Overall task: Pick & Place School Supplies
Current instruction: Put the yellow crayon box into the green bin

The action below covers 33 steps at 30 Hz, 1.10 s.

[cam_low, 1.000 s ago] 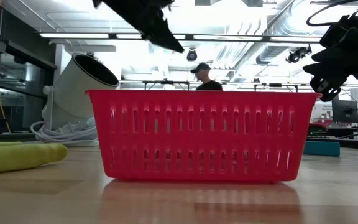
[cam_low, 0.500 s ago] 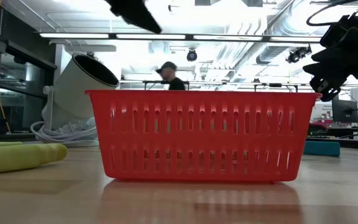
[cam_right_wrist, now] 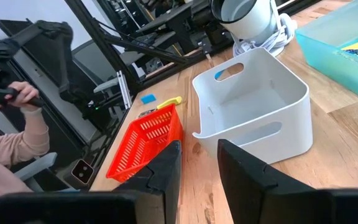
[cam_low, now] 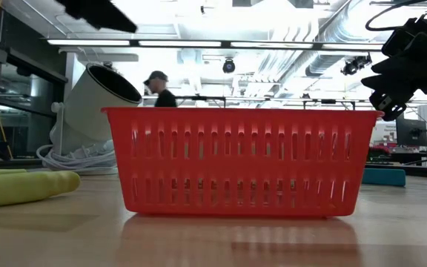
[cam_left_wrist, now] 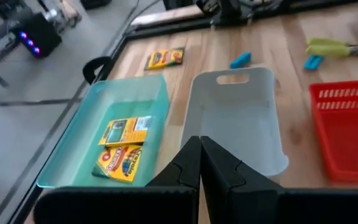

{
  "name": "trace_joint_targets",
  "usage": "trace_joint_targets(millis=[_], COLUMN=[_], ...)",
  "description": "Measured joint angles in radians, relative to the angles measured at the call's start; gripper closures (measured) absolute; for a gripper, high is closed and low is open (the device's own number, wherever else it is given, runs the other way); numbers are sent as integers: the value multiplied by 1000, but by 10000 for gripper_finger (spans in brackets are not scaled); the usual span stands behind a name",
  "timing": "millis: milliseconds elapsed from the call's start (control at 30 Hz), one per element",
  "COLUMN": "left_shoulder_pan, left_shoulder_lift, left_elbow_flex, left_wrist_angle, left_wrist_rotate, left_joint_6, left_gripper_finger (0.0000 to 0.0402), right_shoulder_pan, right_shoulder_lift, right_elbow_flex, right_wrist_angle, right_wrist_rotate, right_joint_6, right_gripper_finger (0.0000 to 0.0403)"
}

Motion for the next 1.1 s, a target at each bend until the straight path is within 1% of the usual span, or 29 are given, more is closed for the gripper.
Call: trace_joint_targets(millis=[200, 300, 433, 533, 667, 767, 1100], left_shoulder_pan=[-5, -5, -5, -5, -5, -5, -5], left_shoulder_lift=[-204, -295, -402, -477, -565, -622, -742], left_elbow_flex=[-209, -305, -406, -468, -554, -602, -715], left_wrist_angle=[159, 231, 282, 295, 364, 389, 426], left_wrist_rotate=[5, 29, 69, 86, 125, 134, 137], left_joint_6=[28, 53, 73, 72, 101, 104, 78], left_gripper_finger=[401, 401, 401, 401, 401, 401, 401], right_shoulder_pan=[0, 0, 0, 0, 0, 0, 0], right_shoulder_lift=[0, 0, 0, 0, 0, 0, 0], right_elbow_flex=[0, 0, 0, 0, 0, 0, 0], right_wrist_angle=[0, 0, 0, 0, 0, 0, 0], right_wrist_rotate=[0, 0, 0, 0, 0, 0, 0], right_joint_6=[0, 0, 0, 0, 0, 0, 0], right_gripper_finger=[306, 306, 306, 306, 306, 306, 306])
